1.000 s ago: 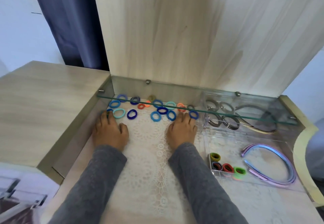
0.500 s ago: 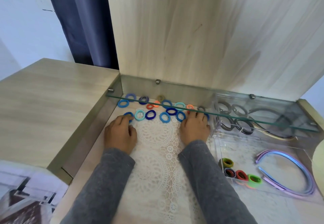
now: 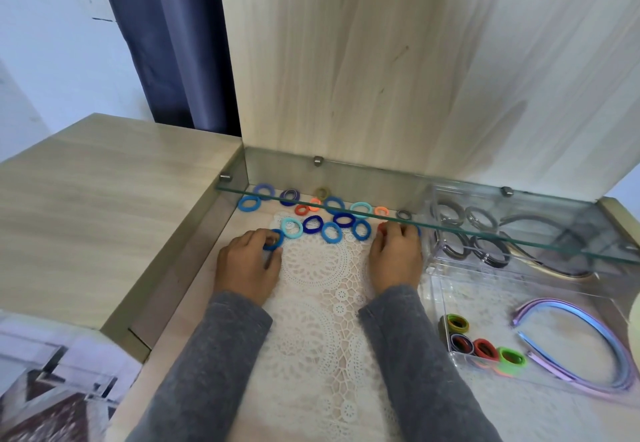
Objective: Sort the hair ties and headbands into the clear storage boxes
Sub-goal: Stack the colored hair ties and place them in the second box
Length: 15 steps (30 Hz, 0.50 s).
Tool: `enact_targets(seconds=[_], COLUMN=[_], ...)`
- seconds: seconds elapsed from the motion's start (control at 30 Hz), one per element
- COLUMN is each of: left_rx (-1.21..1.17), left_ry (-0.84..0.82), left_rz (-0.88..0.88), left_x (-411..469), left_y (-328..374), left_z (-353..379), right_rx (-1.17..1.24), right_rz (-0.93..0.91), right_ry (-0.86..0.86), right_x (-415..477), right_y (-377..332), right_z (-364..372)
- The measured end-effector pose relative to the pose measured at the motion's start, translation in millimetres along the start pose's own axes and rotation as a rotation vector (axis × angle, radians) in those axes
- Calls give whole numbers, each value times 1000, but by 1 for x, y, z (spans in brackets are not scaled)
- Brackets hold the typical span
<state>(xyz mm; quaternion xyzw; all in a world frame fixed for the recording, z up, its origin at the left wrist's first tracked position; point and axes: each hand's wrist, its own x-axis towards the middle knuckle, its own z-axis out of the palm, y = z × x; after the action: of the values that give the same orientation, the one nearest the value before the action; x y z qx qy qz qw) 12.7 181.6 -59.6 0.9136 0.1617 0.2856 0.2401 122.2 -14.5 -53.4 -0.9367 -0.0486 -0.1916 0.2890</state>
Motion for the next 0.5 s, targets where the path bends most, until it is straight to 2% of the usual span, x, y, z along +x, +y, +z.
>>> enact_targets(seconds=[0.13,0.2,0.3,0.5], left_rx=[-37,-17,22,46], left_ry=[-9,-17,-23,-10], left_rz=[-25,-8,15,34], left_x=[1,2,1,1], left_y=[-2,-4,-5,-2], left_z=[1,2,4,1], right_rx=[170,234,211,135], right_rz=[-216,-350,-520,-678], right_ry=[21,-71,-222,-322], right_x=[-12,-19,-28,-37], right_y=[-5,-9,-15,-22], right_z=[-3,-4,-5,-5])
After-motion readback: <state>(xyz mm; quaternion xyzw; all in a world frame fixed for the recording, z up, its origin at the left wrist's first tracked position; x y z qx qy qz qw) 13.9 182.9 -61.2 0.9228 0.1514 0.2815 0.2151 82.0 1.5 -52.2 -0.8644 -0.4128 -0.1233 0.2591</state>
